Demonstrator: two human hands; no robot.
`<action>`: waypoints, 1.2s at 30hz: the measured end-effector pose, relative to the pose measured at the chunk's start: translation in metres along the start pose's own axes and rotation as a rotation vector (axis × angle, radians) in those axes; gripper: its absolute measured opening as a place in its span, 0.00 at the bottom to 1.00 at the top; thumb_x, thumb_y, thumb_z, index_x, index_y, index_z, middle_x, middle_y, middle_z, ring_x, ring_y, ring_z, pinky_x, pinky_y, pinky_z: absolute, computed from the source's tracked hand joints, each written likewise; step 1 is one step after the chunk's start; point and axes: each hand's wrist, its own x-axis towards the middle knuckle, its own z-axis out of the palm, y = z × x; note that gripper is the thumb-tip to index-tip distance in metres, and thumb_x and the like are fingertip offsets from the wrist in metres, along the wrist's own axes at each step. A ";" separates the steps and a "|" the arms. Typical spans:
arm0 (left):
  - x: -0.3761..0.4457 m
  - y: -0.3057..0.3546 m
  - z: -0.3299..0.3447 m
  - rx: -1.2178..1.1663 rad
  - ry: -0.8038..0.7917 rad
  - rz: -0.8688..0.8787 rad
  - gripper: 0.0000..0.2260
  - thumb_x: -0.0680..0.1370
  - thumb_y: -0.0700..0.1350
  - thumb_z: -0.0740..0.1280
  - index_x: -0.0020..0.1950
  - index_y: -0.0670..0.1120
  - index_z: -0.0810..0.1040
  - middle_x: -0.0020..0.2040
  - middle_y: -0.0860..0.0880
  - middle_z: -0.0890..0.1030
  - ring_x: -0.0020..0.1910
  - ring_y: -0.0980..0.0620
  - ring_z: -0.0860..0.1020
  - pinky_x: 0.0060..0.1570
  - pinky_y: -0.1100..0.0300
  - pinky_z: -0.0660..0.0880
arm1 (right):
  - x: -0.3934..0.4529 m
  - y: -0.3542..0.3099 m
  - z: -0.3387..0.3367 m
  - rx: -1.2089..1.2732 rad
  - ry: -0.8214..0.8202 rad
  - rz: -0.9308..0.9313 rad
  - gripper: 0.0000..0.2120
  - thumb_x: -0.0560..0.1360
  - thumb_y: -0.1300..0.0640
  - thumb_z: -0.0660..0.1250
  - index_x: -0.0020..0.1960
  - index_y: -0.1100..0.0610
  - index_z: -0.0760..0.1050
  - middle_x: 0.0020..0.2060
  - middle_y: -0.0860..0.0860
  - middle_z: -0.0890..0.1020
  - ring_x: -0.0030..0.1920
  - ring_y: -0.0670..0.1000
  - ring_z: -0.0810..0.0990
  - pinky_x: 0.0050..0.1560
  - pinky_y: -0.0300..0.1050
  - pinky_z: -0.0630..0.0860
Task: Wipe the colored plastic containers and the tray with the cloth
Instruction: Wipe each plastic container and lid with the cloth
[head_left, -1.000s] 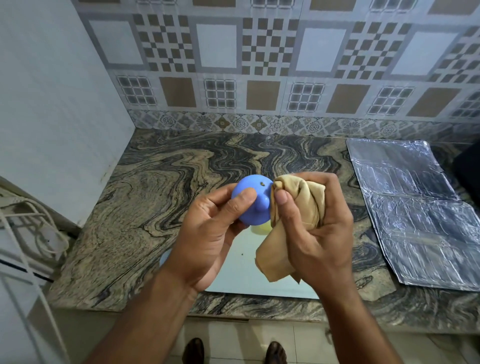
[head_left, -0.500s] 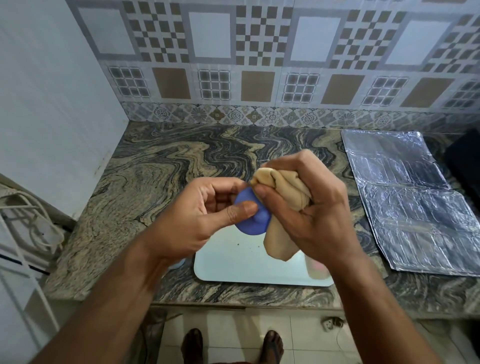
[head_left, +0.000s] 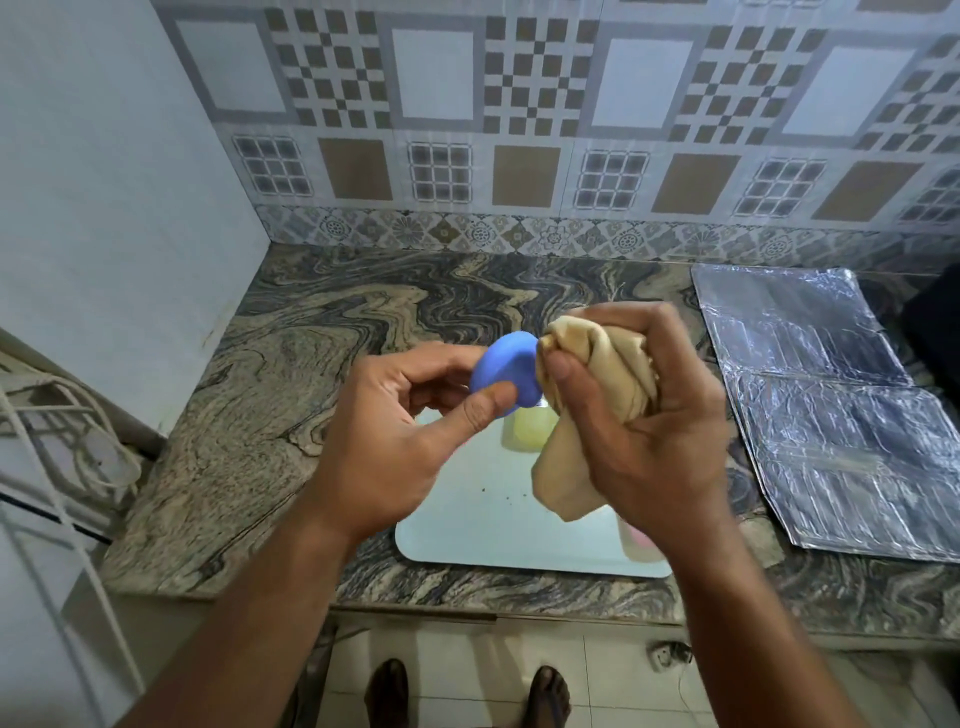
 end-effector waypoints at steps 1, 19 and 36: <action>-0.001 0.001 0.002 0.067 0.018 0.062 0.07 0.76 0.45 0.77 0.53 0.50 0.88 0.45 0.46 0.88 0.43 0.40 0.84 0.47 0.47 0.82 | -0.002 0.000 0.004 -0.008 0.007 -0.002 0.10 0.79 0.58 0.76 0.58 0.54 0.78 0.50 0.48 0.85 0.47 0.48 0.85 0.51 0.41 0.80; -0.011 -0.006 0.002 -0.457 0.180 -0.320 0.15 0.67 0.55 0.77 0.52 0.53 0.88 0.50 0.49 0.86 0.53 0.49 0.78 0.62 0.44 0.70 | -0.003 0.001 -0.006 0.393 -0.040 0.212 0.05 0.80 0.61 0.71 0.54 0.55 0.77 0.41 0.51 0.84 0.37 0.50 0.80 0.40 0.41 0.79; -0.016 -0.025 -0.006 0.073 0.277 0.021 0.11 0.72 0.48 0.81 0.51 0.51 0.85 0.54 0.50 0.88 0.53 0.48 0.88 0.51 0.51 0.84 | -0.019 0.011 0.040 0.466 0.027 0.448 0.09 0.79 0.57 0.75 0.55 0.59 0.79 0.40 0.44 0.85 0.39 0.42 0.82 0.42 0.38 0.79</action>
